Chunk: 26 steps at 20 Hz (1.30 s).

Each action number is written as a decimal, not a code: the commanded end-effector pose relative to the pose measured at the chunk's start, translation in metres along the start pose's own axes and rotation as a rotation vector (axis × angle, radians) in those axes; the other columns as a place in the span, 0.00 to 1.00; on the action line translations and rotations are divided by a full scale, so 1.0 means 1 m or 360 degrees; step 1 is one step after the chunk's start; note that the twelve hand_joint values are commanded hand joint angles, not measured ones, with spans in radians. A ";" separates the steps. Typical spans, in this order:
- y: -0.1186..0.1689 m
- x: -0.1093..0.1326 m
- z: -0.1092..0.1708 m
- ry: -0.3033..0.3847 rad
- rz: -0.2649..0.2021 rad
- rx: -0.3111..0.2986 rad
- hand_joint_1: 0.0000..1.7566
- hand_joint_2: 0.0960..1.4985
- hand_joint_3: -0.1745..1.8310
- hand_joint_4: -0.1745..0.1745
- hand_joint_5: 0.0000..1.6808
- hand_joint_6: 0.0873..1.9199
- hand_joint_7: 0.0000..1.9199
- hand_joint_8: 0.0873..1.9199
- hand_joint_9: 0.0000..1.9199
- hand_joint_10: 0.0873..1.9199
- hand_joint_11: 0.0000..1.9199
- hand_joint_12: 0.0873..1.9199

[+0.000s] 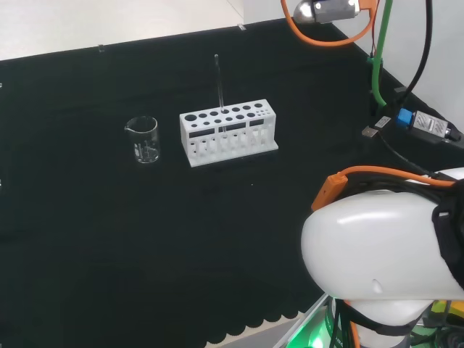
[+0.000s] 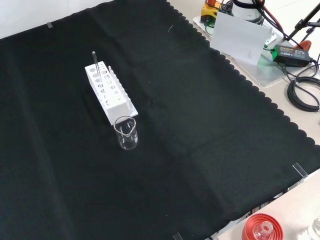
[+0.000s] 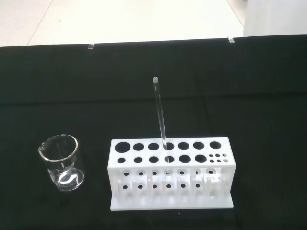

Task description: Take the glass rod from the white test tube rack.

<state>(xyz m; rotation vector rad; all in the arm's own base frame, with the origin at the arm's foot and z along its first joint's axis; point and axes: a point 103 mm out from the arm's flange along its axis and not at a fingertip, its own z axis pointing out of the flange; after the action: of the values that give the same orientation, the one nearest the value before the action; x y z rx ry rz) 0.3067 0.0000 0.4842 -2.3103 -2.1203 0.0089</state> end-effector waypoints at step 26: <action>0.014 0.003 0.001 -0.0020 0.0009 0.0012 0.24 0.57 0.29 0.37 0.06 0.00 0.00 0.29 0.06 0.48 0.05 0.75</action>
<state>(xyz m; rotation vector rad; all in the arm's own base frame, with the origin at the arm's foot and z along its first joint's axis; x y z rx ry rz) 0.3183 0.0010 0.4822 -2.3263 -2.1182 0.0326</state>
